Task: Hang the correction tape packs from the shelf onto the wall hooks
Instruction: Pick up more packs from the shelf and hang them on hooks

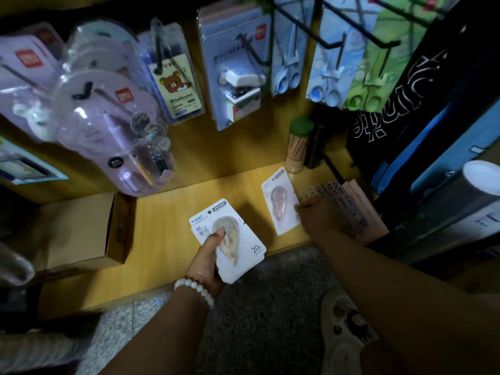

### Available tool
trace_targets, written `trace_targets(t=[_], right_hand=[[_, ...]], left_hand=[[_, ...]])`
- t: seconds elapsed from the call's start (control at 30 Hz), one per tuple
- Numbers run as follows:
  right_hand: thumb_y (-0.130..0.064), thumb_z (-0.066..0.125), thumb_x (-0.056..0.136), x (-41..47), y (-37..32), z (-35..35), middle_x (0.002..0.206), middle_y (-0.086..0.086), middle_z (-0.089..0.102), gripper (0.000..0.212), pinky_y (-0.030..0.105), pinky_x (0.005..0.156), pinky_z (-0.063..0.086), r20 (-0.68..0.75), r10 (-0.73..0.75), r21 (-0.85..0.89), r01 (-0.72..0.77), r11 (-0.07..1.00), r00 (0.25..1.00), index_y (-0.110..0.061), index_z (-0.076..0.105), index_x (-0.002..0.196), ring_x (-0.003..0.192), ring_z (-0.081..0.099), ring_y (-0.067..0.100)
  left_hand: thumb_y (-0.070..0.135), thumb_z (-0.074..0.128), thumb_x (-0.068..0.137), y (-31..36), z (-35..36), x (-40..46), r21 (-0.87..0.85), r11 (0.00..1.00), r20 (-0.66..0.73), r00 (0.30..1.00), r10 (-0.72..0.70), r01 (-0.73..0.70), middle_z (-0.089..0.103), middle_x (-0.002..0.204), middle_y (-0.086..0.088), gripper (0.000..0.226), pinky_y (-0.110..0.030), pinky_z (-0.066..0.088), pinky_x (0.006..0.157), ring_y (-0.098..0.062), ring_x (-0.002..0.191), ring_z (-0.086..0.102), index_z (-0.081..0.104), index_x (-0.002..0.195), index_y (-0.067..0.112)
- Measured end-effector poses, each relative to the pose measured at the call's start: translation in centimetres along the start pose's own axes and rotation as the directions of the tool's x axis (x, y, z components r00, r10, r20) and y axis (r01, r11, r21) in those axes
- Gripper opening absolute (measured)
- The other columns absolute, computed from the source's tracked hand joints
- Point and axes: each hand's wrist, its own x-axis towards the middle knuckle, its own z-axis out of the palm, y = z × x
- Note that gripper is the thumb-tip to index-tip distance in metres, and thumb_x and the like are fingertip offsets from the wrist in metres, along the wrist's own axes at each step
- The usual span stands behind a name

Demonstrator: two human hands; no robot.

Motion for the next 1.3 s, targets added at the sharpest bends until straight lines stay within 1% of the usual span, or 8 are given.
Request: trace_targets(t=[0.17, 0.27, 0.43, 0.77, 0.93, 1.03, 1.17, 1.3], right_hand=[[-0.025, 0.066, 0.088, -2.0, -3.0, -1.6, 0.086, 0.008, 0.065, 0.014, 0.025, 0.068, 0.043, 0.057, -0.06, 0.238, 0.044, 0.97, 0.997, -0.012, 0.067, 0.082, 0.081, 0.062, 0.024], [-0.016, 0.07, 0.085, -3.6, -4.3, -2.7, 0.071, 0.008, 0.061, 0.025, 0.025, 0.057, 0.041, 0.094, -0.072, 0.43, 0.025, 0.902, 0.993, -0.016, 0.058, 0.063, 0.056, 0.051, 0.014], [-0.01, 0.067, 0.087, -6.5, -5.6, -4.5, 0.079, 0.017, 0.063, 0.012, 0.017, 0.037, 0.038, 0.23, -0.113, 0.53, -0.027, 0.848, 0.967, -0.005, 0.061, 0.078, 0.049, 0.048, 0.014], [-0.009, 0.064, 0.089, -13.5, -7.0, -9.7, 0.059, 0.004, 0.061, 0.008, 0.014, 0.038, 0.034, 0.252, -0.214, 0.53, 0.05, 0.846, 0.944, -0.005, 0.062, 0.083, 0.03, 0.047, -0.001], [-0.011, 0.063, 0.089, -15.8, -6.8, -10.9, 0.073, 0.003, 0.066, 0.003, 0.017, 0.043, 0.039, 0.302, -0.277, 0.496, 0.098, 0.863, 0.912, -0.009, 0.064, 0.091, 0.055, 0.052, 0.01], [-0.013, 0.059, 0.091, -17.0, -7.1, -12.0, 0.075, 0.006, 0.068, 0.007, 0.02, 0.045, 0.041, 0.298, -0.304, 0.505, 0.121, 0.854, 0.905, -0.011, 0.066, 0.091, 0.058, 0.056, 0.014], [-0.033, 0.07, 0.082, -18.2, -8.4, -13.7, 0.086, 0.016, 0.073, 0.031, 0.034, 0.067, 0.048, 0.307, -0.353, 0.603, 0.106, 0.79, 0.884, -0.004, 0.069, 0.089, 0.076, 0.068, 0.028], [-0.024, 0.075, 0.079, -19.4, -9.9, -15.5, 0.093, 0.011, 0.076, 0.027, 0.04, 0.081, 0.057, 0.271, -0.419, 0.661, 0.149, 0.735, 0.867, -0.009, 0.072, 0.101, 0.088, 0.072, 0.03]], left_hand=[[0.031, 0.067, 0.078, 1.1, 0.4, -2.1, 0.037, 0.998, -0.038, 0.998, 0.047, -0.046, 0.072, 0.105, -0.016, 0.047, -0.054, 0.053, 0.089, -0.036, 0.094, 0.067, 0.062, 0.121, 0.014], [0.031, 0.063, 0.087, 1.5, 0.7, -3.5, 0.047, 0.996, -0.056, 0.996, 0.073, -0.071, 0.069, 0.111, -0.019, 0.046, -0.053, 0.057, 0.08, -0.037, 0.092, 0.067, 0.058, 0.128, 0.011], [0.029, 0.066, 0.083, 1.8, 1.3, -6.0, 0.06, 0.992, -0.09, 0.989, 0.119, -0.114, 0.062, 0.128, -0.025, 0.056, -0.06, 0.048, 0.096, -0.043, 0.108, 0.062, 0.056, 0.133, 0.005], [0.032, 0.071, 0.078, 1.8, 3.6, -11.2, 0.065, 0.987, -0.005, 0.989, 0.15, -0.149, 0.07, 0.117, -0.021, 0.054, -0.061, 0.047, 0.098, -0.043, 0.113, 0.063, 0.061, 0.127, 0.009], [0.033, 0.067, 0.084, 2.2, 6.0, -14.0, 0.038, 0.978, 0.144, 0.97, 0.196, -0.203, 0.071, 0.118, -0.016, 0.05, -0.053, 0.058, 0.083, -0.039, 0.106, 0.068, 0.06, 0.129, 0.015], [0.033, 0.068, 0.084, 2.4, 6.9, -15.3, 0.044, 0.972, 0.196, 0.956, 0.219, -0.231, 0.07, 0.119, -0.016, 0.049, -0.059, 0.053, 0.091, -0.04, 0.108, 0.067, 0.06, 0.129, 0.016], [0.035, 0.071, 0.079, 2.9, 8.6, -16.9, 0.133, 0.935, 0.248, 0.925, 0.288, -0.327, 0.07, 0.12, -0.015, 0.055, -0.057, 0.052, 0.093, -0.039, 0.108, 0.067, 0.059, 0.129, 0.015], [0.033, 0.071, 0.078, 3.9, 10.8, -18.7, 0.152, 0.908, 0.295, 0.895, 0.335, -0.39, 0.07, 0.12, -0.016, 0.056, -0.053, 0.053, 0.095, -0.037, 0.109, 0.067, 0.06, 0.129, 0.014]])
